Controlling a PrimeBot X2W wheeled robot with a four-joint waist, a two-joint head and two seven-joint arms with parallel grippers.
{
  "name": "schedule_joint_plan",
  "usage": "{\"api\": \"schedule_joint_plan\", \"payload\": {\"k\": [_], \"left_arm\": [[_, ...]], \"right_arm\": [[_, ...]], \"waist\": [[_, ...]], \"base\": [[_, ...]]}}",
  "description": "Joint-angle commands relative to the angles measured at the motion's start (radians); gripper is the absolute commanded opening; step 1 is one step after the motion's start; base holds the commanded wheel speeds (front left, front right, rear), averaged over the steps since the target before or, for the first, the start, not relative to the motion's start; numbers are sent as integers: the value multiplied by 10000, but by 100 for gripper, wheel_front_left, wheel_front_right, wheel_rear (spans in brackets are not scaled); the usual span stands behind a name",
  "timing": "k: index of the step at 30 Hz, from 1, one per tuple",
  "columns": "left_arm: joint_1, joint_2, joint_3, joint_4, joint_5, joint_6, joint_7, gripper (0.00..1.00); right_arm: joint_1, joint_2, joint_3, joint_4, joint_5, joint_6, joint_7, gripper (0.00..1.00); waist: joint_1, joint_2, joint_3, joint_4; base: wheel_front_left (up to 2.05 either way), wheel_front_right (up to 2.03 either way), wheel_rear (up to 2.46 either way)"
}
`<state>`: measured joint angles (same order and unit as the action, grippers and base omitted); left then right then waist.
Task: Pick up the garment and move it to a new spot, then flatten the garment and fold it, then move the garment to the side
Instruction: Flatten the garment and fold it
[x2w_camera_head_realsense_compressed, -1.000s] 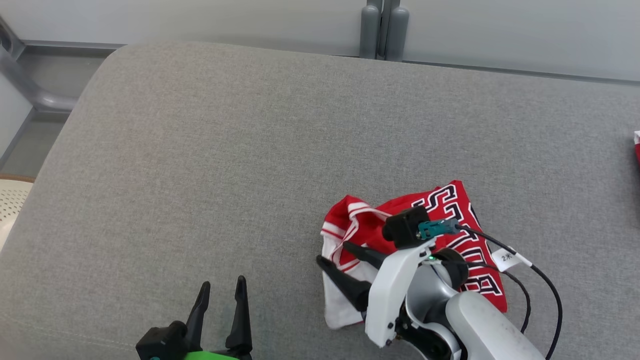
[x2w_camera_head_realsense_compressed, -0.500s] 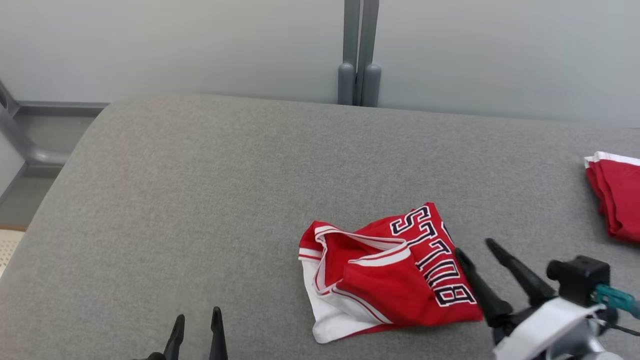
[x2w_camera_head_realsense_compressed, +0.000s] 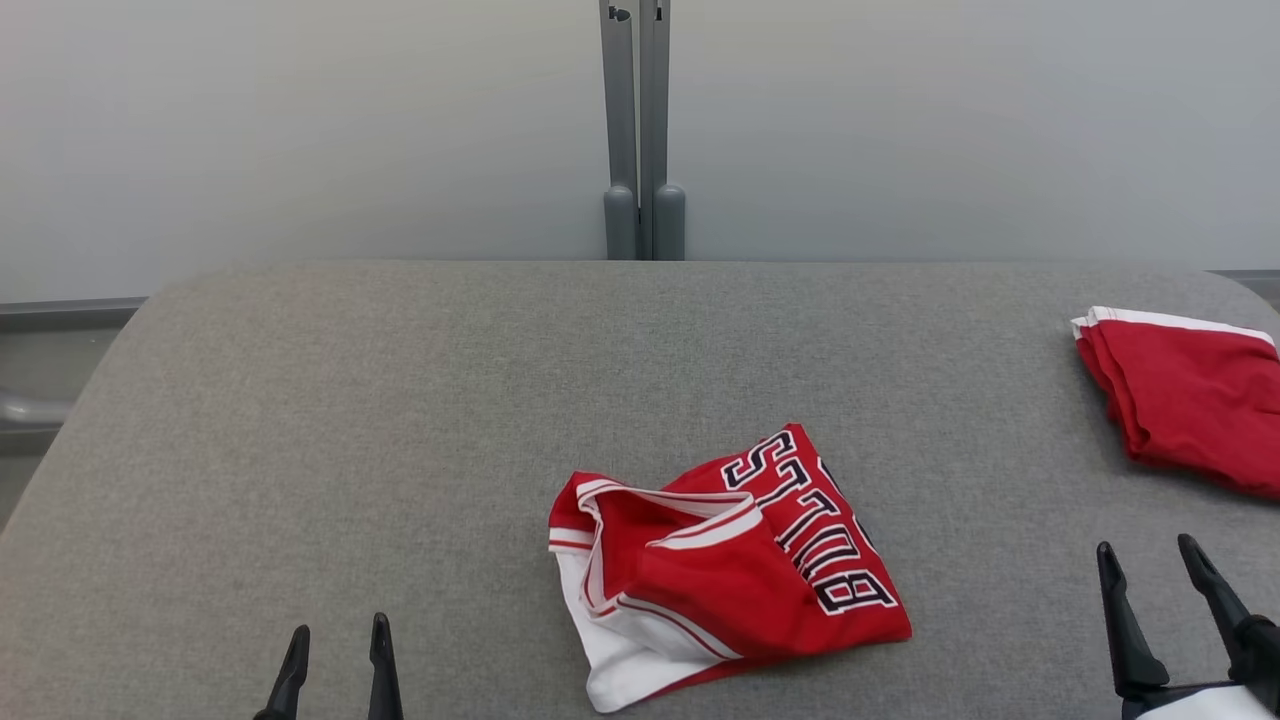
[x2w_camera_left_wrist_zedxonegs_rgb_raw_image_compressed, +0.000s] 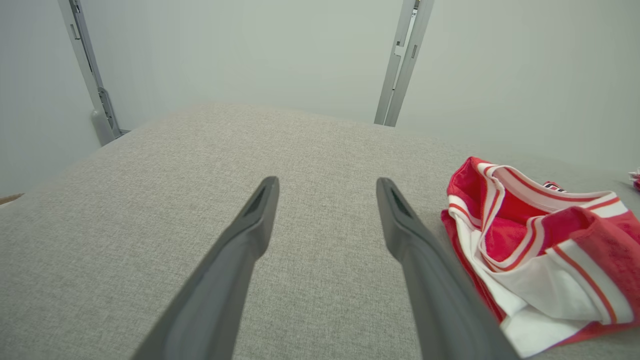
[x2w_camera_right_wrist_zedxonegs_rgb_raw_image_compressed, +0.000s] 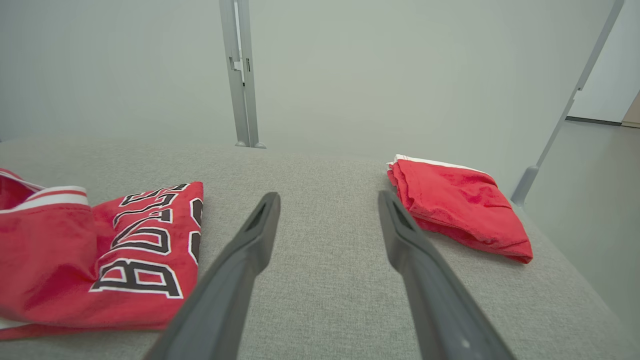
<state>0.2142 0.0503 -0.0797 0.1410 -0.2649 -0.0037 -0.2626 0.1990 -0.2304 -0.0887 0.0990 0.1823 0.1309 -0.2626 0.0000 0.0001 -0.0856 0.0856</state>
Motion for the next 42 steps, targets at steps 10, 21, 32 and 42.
{"api": "schedule_joint_plan", "payload": {"k": [10, 21, 32, 42], "left_arm": [[406, 17, 126, -309, 424, -863, -27, 100], [379, 17, -48, -327, 308, -1091, -27, 100], [-130, 17, -443, -251, 268, -1168, -27, 100], [-491, 17, -767, -130, 201, -1092, -27, 100]], "right_arm": [[321, 754, -244, -452, -609, -4, -25, 100], [-155, 670, 112, -668, -584, -4, -27, 100], [-3201, 365, 3286, 2362, -404, -9, 392, 0], [-5346, 1097, 5235, 5349, 130, -9, 223, 0]], "waist": [[0, -1, -14, 30], [0, -1, 160, -33], [0, -1, 982, 234], [0, -1, 1420, 738]], "base": [[0, 0, 0], [0, 0, 0], [0, 0, 0], [0, 0, 0]]}}
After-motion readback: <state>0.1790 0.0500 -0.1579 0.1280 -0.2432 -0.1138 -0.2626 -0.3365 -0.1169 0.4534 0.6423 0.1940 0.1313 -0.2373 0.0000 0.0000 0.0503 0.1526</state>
